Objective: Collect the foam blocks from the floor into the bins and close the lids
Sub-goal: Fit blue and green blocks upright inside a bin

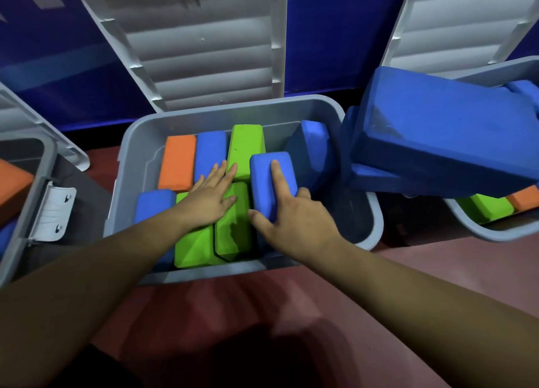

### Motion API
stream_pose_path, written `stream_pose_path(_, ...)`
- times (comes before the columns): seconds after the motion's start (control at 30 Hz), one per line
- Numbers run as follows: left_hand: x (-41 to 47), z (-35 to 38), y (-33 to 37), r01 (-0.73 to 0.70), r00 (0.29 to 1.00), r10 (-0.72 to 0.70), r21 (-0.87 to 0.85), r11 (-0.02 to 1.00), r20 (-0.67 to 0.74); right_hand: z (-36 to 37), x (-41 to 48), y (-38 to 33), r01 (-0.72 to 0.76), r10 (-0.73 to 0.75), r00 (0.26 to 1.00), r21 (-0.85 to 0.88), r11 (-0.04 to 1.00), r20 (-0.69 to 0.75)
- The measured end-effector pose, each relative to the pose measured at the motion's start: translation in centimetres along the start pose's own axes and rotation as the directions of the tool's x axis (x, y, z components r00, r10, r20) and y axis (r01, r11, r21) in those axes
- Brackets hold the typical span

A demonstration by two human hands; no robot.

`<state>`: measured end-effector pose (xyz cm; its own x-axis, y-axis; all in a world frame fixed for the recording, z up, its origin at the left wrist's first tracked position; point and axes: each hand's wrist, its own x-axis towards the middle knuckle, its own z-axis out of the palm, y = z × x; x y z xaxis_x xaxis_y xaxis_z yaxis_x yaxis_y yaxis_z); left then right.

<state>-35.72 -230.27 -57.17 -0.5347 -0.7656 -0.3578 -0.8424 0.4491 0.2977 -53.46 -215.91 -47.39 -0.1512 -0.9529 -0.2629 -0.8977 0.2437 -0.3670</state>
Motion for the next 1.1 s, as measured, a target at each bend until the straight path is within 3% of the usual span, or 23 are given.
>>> stream_pose_path(0.1,0.2,0.7,0.9,0.039,0.999,-0.038,0.024,0.999,-0.024,1.0,0.7,-0.2,0.002,-0.005,0.998,0.054,0.999,0.055)
stream_pose_path(0.27,-0.5,1.1,1.1,-0.039,0.996,0.043,0.05,0.998,-0.073,3.2,2.0,1.1,-0.099,0.018,0.944,0.233,0.967,0.33)
stream_pose_path(0.37,-0.5,1.3,1.4,-0.084,0.993,0.088,0.055,0.995,-0.073,5.0,3.3,3.2,-0.229,0.122,0.891,0.201,0.952,0.437)
stream_pose_path(0.5,-0.3,0.7,2.2,-0.029,0.997,0.027,-0.017,0.999,-0.077,5.1,3.9,3.6,-0.202,0.149,0.89,0.081,0.976,0.43)
stream_pose_path(0.6,0.1,-1.6,4.2,0.009,0.986,-0.036,-0.162,0.987,-0.164,2.0,3.4,2.5,-0.143,0.12,0.94,0.049,0.989,0.32)
stream_pose_path(0.7,0.4,-5.3,8.5,-0.037,0.928,-0.068,-0.273,0.961,-0.367,-3.8,2.2,1.9,-0.045,0.037,0.996,0.097,0.994,0.077)
stream_pose_path(0.87,1.7,-12.5,19.1,-0.212,0.869,-0.002,-0.376,0.902,-0.494,-14.7,-0.1,4.0,-0.007,0.048,0.955,0.139,0.99,-0.293)
stream_pose_path(0.97,2.5,-14.6,24.8,-0.21,0.885,-0.028,-0.452,0.867,-0.465,-19.4,-0.9,7.1,-0.05,0.129,0.853,0.167,0.985,-0.506)
stream_pose_path(1.03,3.1,-14.6,27.7,-0.118,0.936,-0.074,-0.505,0.855,-0.344,-20.9,-1.4,9.7,-0.092,0.184,0.776,0.181,0.979,-0.603)
stream_pose_path(1.1,4.1,-13.3,29.2,-0.006,0.976,-0.098,-0.476,0.88,-0.194,-20.9,-1.5,12.9,-0.253,0.274,0.737,0.124,0.96,-0.618)
